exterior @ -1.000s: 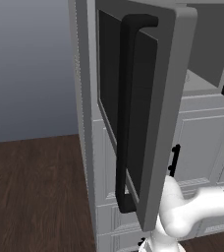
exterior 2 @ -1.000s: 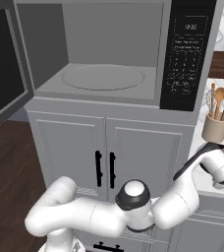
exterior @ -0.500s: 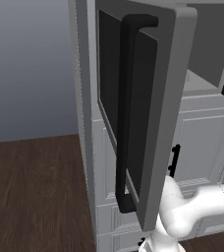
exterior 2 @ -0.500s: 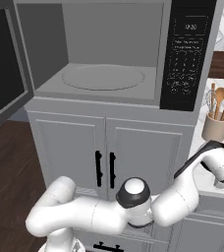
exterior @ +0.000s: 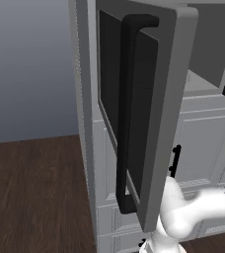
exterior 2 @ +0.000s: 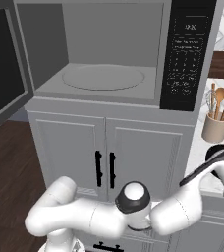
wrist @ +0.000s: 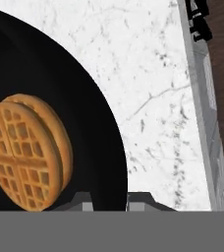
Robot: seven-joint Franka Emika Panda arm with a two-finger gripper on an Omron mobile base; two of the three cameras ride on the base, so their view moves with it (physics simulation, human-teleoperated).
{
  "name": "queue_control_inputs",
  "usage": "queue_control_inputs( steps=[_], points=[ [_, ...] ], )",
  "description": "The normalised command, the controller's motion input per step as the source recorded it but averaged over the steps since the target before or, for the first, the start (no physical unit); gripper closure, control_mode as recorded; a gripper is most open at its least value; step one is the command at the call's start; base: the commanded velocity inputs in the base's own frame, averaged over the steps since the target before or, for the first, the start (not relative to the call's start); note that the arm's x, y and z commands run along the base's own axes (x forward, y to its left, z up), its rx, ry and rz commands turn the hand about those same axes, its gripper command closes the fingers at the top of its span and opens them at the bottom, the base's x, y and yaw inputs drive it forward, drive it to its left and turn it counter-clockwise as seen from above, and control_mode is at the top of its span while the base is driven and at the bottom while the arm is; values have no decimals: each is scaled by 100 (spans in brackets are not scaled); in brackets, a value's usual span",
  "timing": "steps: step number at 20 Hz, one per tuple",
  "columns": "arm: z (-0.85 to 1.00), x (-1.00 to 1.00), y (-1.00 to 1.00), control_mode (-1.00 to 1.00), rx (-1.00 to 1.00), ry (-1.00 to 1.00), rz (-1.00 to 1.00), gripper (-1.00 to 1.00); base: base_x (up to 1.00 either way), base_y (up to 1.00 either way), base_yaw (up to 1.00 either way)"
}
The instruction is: Open the microwave, place the bowl with waffle inside the microwave, then close the microwave door and turn it on.
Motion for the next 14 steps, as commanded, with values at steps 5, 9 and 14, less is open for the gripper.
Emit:
queue_control_inputs(
  steps=[5,9,14],
  points=[
    [23,-100,-30,-100,2,-30,0,100,0,0,0],
    [40,-100,1,-100,-1,-26,1,100,0,0,0],
    [63,-100,24,-100,-10,-7,5,100,0,0,0]
  ],
)
